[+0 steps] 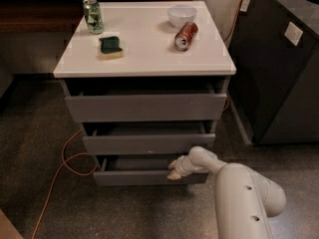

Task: Place coke can into bottom drawer

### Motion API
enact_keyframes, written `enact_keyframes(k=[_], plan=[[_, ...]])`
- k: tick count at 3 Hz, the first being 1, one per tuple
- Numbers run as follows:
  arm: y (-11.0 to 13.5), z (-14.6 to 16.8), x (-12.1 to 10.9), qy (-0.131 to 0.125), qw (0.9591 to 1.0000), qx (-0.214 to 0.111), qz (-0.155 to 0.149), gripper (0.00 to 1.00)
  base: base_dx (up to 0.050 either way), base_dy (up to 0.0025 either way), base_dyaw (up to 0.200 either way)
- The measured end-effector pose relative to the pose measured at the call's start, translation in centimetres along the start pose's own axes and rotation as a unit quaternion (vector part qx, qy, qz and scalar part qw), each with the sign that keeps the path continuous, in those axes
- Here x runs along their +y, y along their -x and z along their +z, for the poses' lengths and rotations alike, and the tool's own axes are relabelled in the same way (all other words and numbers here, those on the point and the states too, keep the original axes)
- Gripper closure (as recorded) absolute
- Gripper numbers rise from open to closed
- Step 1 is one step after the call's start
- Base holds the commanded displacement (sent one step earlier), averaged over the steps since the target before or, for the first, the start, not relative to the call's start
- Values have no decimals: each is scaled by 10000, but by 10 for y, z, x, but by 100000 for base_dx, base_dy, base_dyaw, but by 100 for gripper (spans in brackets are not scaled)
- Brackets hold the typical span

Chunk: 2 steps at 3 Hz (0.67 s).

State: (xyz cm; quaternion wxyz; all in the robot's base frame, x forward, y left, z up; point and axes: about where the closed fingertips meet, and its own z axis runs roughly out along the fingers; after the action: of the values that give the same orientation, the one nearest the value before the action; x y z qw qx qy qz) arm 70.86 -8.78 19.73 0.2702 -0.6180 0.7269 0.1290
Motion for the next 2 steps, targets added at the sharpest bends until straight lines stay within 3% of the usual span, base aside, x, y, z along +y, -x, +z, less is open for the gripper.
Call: enact_keyframes(k=[2], plan=[[4,-2,9,38,10000,9,6,100,0,0,0]])
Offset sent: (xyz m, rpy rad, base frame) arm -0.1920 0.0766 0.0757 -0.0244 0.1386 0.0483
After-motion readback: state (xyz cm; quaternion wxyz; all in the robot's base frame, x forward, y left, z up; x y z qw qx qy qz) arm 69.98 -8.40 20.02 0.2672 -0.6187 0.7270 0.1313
